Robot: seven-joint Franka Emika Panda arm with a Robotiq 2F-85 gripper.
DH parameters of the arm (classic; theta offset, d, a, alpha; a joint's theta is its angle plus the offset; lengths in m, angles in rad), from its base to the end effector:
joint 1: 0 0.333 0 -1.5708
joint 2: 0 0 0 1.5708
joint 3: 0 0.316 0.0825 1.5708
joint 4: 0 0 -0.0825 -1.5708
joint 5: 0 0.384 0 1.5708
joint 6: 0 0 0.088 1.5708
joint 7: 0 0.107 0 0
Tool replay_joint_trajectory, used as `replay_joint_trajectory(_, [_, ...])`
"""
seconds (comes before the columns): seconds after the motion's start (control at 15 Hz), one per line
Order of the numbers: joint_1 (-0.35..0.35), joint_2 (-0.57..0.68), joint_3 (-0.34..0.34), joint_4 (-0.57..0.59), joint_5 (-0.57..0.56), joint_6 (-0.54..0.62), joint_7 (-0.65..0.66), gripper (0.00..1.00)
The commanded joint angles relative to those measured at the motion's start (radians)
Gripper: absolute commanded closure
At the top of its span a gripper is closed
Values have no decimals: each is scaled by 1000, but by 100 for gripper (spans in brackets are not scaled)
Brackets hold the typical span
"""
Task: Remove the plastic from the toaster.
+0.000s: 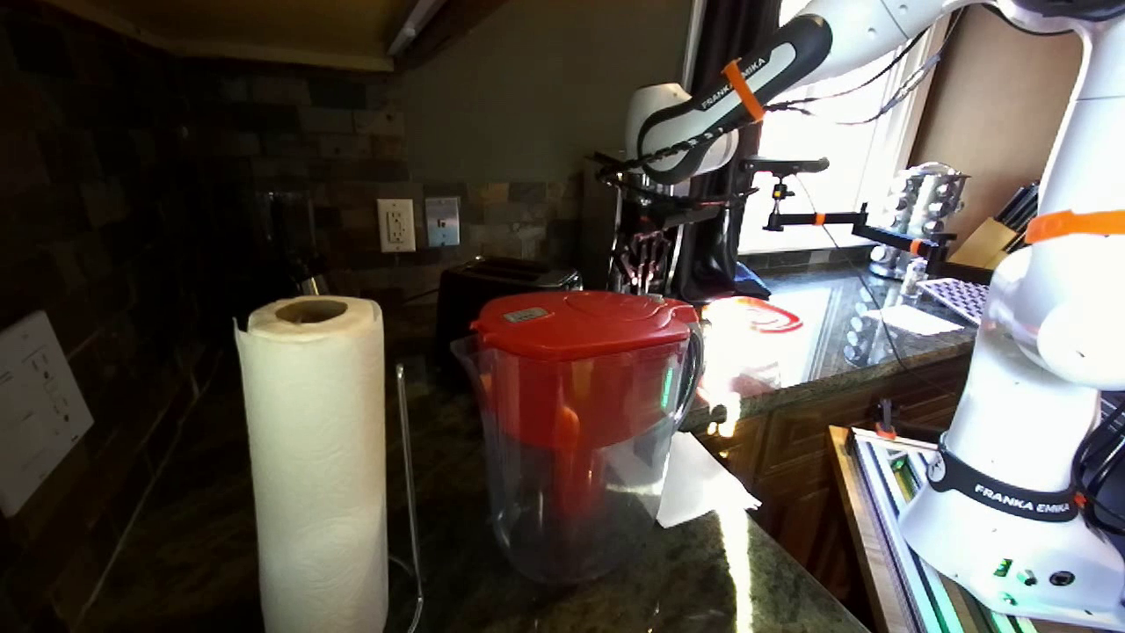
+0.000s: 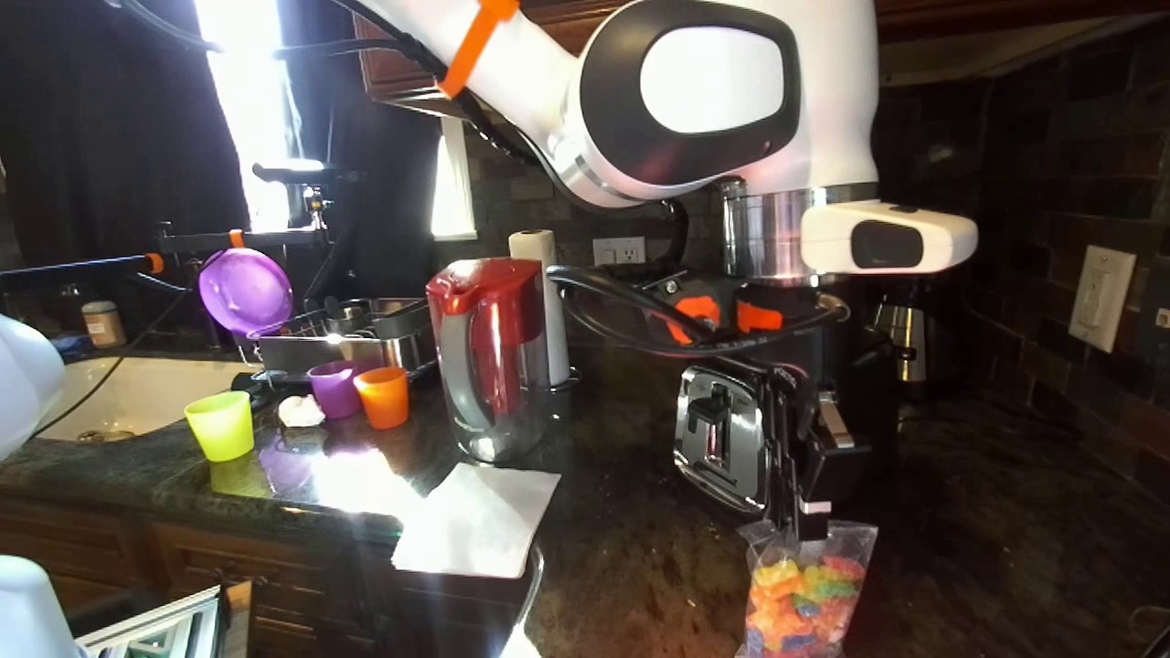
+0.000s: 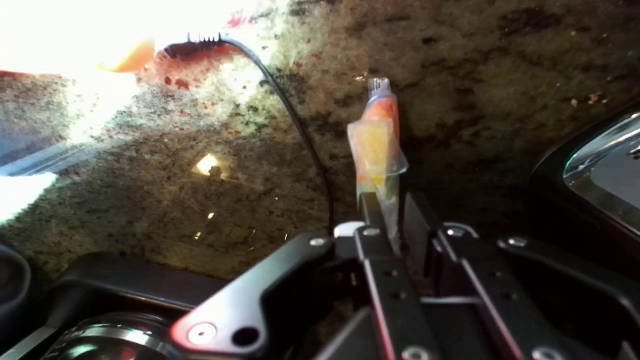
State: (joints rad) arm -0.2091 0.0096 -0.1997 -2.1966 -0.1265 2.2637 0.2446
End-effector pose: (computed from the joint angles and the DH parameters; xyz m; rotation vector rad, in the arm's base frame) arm 0.4921 -0.2167 0.3852 2.9101 -0.8609 0.0745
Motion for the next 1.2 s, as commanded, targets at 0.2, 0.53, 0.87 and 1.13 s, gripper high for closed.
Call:
replay_joint_trajectory(0.2, [1,5,-4,9,9,14,18,26])
replay_joint_trajectory(0.53, [6,-9,0,16,6,18,19,0])
replay_joint_trajectory(0.87, [14,-45,9,16,-6,-7,10,0])
replay_joint_trajectory(1.13, [19,-116,21,8,-35,-71,-24,0])
